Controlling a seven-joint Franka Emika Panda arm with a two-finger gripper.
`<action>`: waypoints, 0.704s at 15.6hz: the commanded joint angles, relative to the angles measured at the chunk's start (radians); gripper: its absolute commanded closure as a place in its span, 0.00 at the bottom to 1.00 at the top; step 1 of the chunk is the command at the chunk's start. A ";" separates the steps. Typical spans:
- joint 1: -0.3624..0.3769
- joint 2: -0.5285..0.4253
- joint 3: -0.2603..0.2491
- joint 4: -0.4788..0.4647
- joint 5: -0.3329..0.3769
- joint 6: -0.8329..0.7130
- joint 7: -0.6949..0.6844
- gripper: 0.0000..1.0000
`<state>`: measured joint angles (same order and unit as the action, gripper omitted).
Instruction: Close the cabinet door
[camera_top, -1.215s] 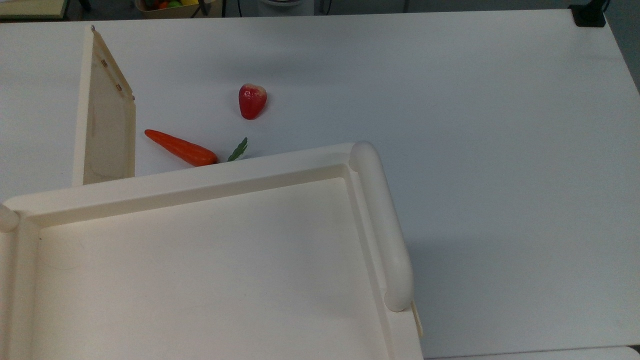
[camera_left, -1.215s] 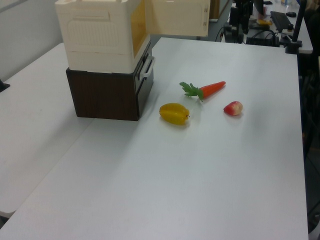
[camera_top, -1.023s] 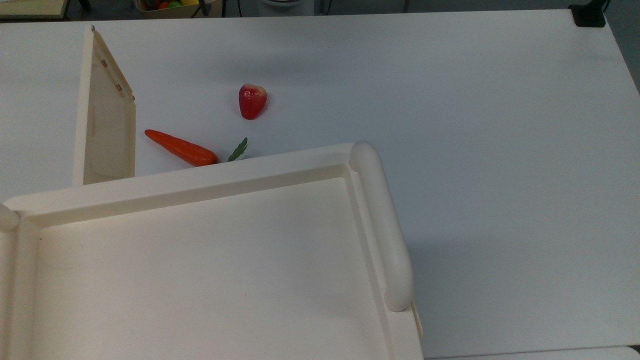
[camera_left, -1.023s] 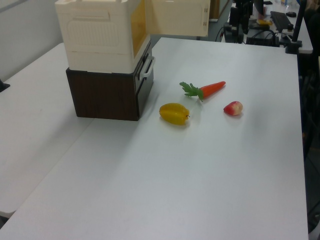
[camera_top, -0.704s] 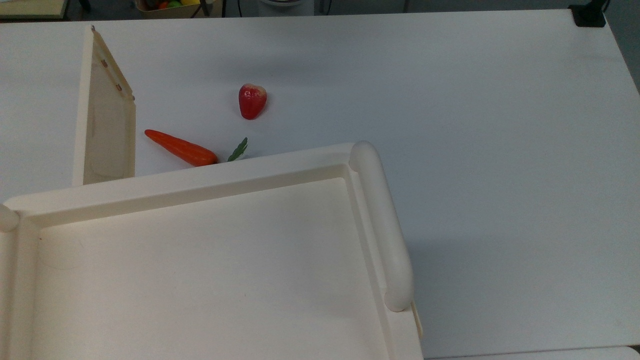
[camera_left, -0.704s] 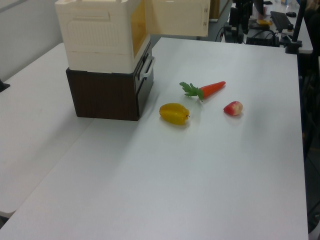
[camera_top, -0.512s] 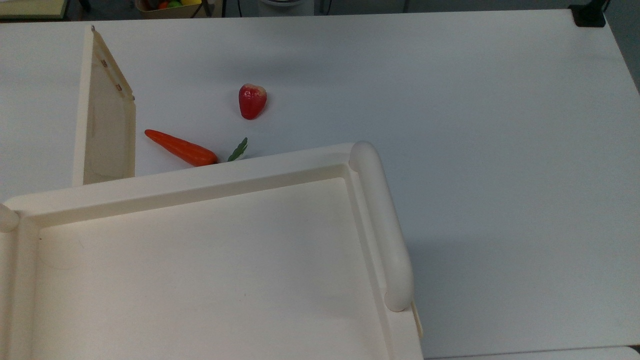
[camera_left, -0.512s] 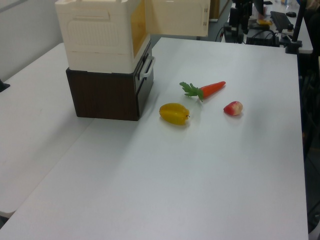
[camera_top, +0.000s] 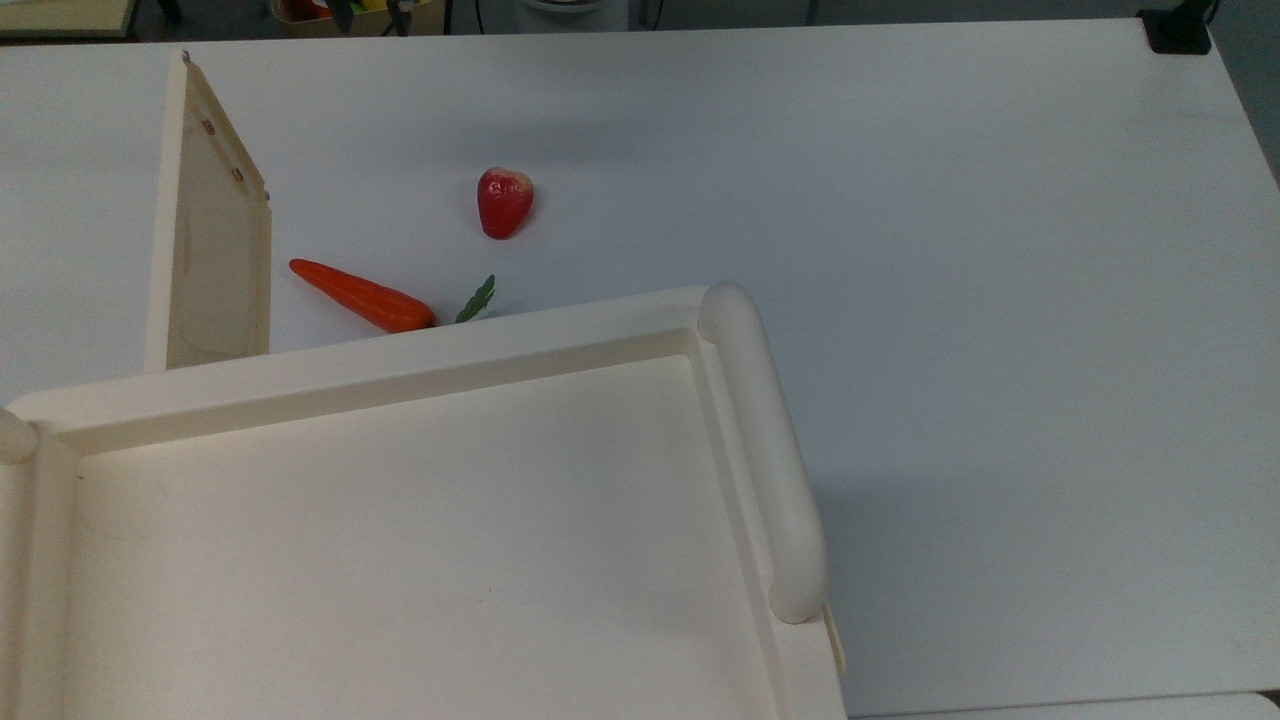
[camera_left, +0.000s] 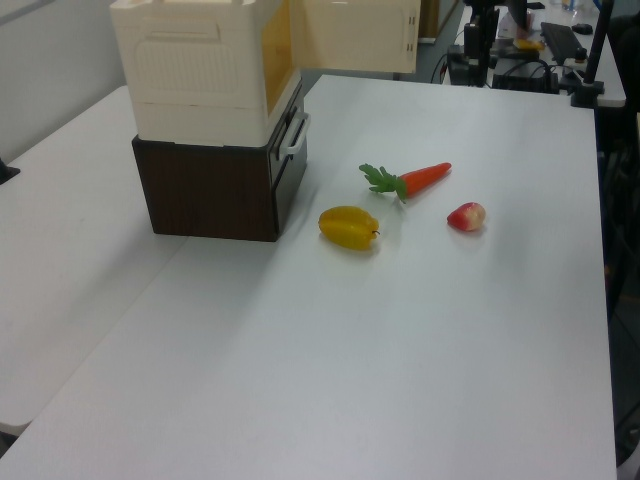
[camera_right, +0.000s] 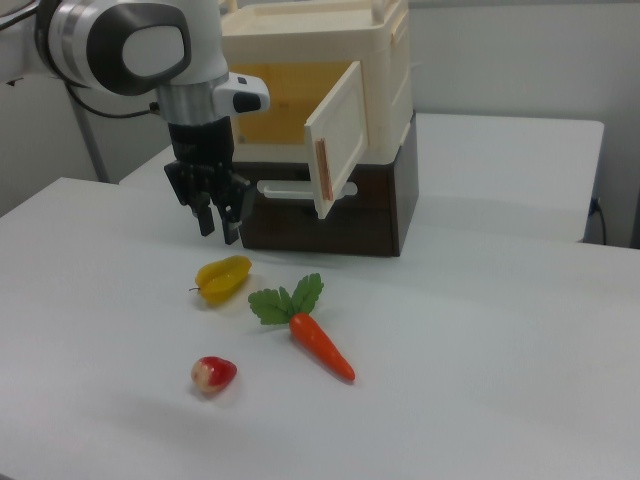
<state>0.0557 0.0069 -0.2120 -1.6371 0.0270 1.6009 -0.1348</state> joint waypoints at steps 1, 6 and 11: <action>-0.014 -0.019 -0.007 -0.015 0.027 -0.009 -0.165 0.98; -0.053 -0.011 -0.009 0.000 0.018 0.048 -0.330 1.00; -0.117 0.057 -0.010 0.035 0.019 0.218 -0.497 1.00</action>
<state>-0.0252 0.0191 -0.2198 -1.6330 0.0316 1.7208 -0.5214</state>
